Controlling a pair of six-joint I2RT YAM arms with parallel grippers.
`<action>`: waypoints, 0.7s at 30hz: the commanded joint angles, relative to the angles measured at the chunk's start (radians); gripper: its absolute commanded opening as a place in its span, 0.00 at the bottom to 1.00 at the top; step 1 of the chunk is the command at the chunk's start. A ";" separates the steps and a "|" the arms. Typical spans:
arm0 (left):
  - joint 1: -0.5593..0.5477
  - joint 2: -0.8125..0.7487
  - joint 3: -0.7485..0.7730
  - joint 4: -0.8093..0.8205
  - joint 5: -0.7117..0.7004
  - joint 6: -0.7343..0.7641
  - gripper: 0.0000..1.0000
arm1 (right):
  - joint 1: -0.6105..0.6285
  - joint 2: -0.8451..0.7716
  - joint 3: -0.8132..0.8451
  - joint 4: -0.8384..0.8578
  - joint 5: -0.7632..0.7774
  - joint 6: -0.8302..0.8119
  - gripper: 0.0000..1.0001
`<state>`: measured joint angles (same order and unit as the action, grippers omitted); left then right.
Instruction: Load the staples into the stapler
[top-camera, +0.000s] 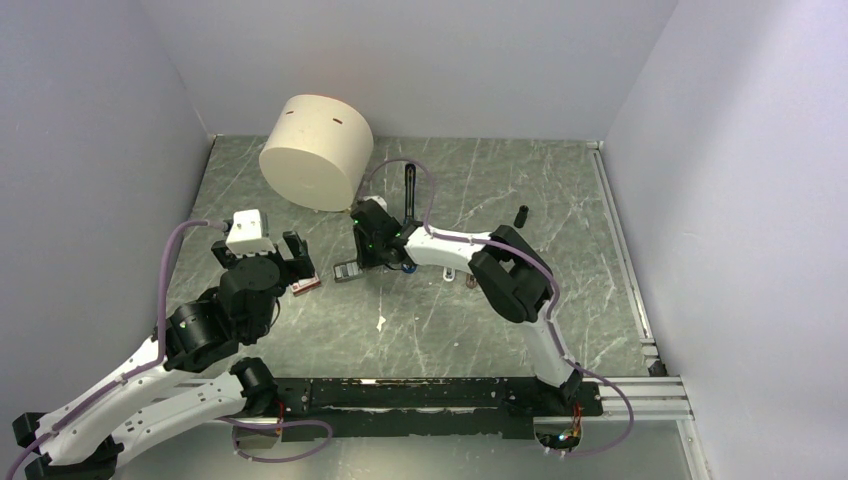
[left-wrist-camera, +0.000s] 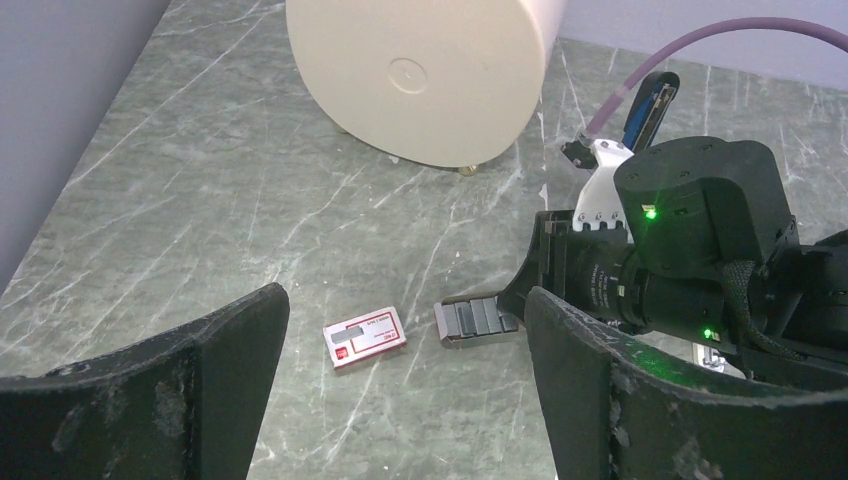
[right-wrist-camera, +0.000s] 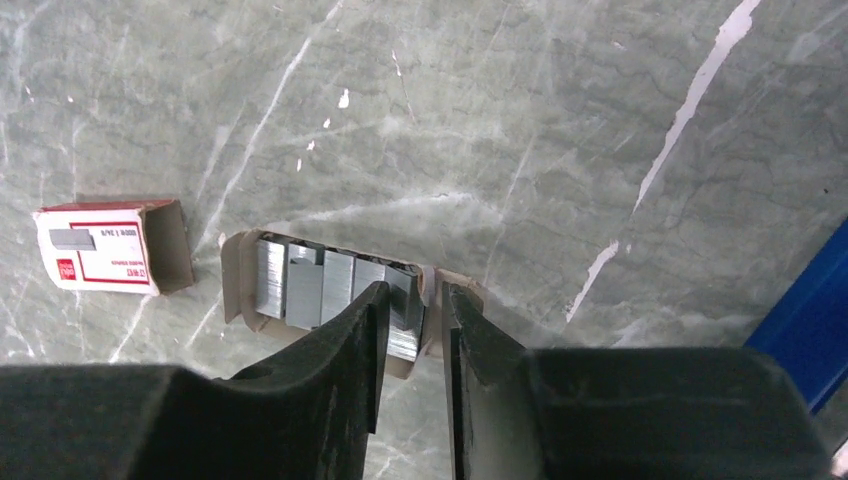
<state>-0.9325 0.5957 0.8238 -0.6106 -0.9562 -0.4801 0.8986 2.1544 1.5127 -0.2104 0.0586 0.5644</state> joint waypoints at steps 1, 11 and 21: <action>-0.002 0.000 0.006 0.020 0.007 0.015 0.92 | -0.003 -0.059 -0.022 0.008 0.026 -0.012 0.33; -0.001 -0.005 0.006 0.018 0.001 0.012 0.92 | -0.002 -0.063 -0.064 0.155 0.078 -0.057 0.26; -0.002 0.003 0.008 0.015 -0.002 0.010 0.92 | -0.001 0.028 0.034 0.081 0.143 -0.088 0.30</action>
<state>-0.9321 0.5961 0.8238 -0.6109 -0.9562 -0.4782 0.8986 2.1391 1.4963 -0.1204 0.1619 0.5041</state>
